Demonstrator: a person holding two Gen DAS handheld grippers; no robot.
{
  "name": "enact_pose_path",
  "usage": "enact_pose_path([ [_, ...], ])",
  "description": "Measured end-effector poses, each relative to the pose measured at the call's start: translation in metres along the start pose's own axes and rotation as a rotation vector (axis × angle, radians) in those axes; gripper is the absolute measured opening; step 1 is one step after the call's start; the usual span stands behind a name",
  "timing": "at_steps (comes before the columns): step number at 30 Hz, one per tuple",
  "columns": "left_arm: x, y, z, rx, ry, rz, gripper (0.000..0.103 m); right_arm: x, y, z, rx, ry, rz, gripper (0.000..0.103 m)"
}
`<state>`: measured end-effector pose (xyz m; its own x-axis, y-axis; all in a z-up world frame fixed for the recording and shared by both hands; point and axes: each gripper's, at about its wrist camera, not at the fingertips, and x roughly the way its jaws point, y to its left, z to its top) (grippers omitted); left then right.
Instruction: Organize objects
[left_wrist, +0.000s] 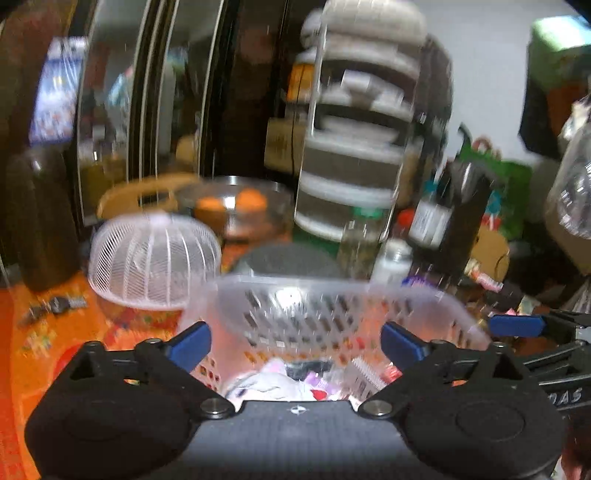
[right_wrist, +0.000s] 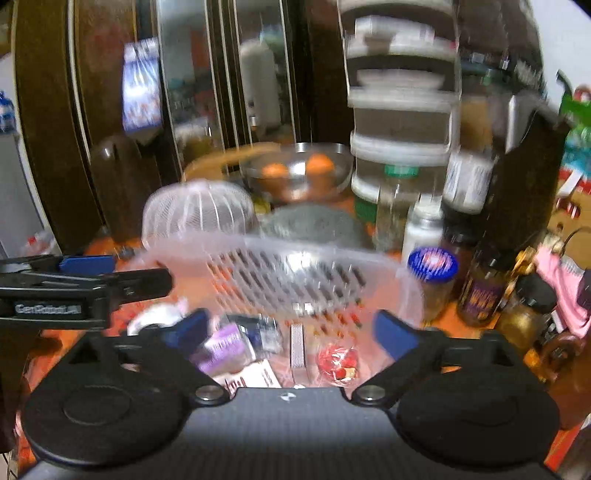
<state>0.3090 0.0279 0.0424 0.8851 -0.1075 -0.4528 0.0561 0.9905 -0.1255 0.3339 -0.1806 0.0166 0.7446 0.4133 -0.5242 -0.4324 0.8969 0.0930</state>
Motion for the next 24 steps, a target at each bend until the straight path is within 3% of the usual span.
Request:
enact_pose_path([
  [5, -0.052, 0.0, -0.014, 0.026, -0.107, 0.018, 0.103, -0.046, 0.004, -0.018, -0.007, -0.087, 0.027, 0.103],
  [8, -0.075, 0.0, -0.029, 0.056, -0.12, 0.045, 0.103, -0.071, 0.013, -0.039, -0.014, -0.127, -0.044, 0.103],
  [10, -0.091, 0.001, -0.04, 0.068, -0.125, 0.06, 0.103, -0.085, 0.023, -0.055, -0.026, -0.141, -0.149, 0.103],
  [12, -0.108, 0.002, -0.051, 0.068, -0.112, 0.046, 0.103, -0.101, 0.03, -0.071, -0.034, -0.153, -0.188, 0.103],
  [17, -0.144, -0.002, -0.06, 0.009, -0.017, 0.003, 0.103, -0.145, 0.033, -0.086, 0.031, -0.153, -0.144, 0.103],
  [19, -0.154, -0.01, -0.061, 0.018, -0.016, -0.022, 0.103, -0.157, 0.036, -0.087, 0.037, -0.154, -0.141, 0.103],
  [24, -0.18, -0.036, -0.07, 0.069, -0.036, 0.068, 0.103, -0.172, 0.038, -0.084, 0.076, -0.158, -0.155, 0.103],
])
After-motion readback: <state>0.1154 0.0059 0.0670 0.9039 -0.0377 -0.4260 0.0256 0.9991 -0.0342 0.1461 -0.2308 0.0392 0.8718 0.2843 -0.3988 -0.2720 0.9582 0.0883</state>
